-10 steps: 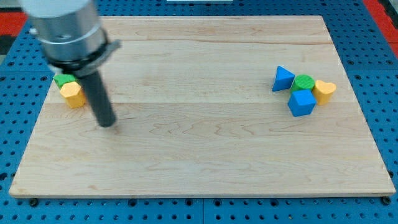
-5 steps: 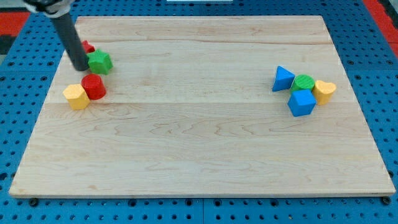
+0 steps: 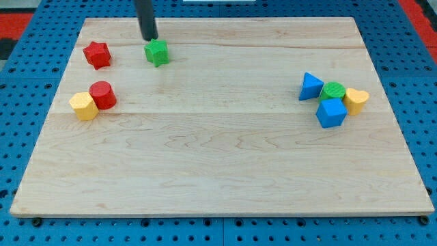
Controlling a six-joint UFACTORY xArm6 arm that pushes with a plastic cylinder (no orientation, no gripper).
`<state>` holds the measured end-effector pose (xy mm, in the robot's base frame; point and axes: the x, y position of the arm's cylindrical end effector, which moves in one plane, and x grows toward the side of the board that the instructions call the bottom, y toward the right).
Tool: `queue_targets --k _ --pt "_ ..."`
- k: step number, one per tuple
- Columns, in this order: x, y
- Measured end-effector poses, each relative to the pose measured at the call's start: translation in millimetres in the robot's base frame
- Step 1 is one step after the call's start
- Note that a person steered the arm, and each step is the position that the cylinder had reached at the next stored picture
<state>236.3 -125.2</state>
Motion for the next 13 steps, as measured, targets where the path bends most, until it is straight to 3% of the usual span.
queue_targets --k 2,4,5,6,7,8,9,10,11,12,13 --pt "19.1 -30.6" --pt "105.0 -50.4" --pt "102.5 7.4" --pt "80.7 16.2" --pt "92.8 38.1" --pt "108.2 7.3" --pt "63.8 27.0" --pt "52.4 24.7" --pt "66.7 37.8" --pt "80.2 0.0" --pt "57.1 -6.3"
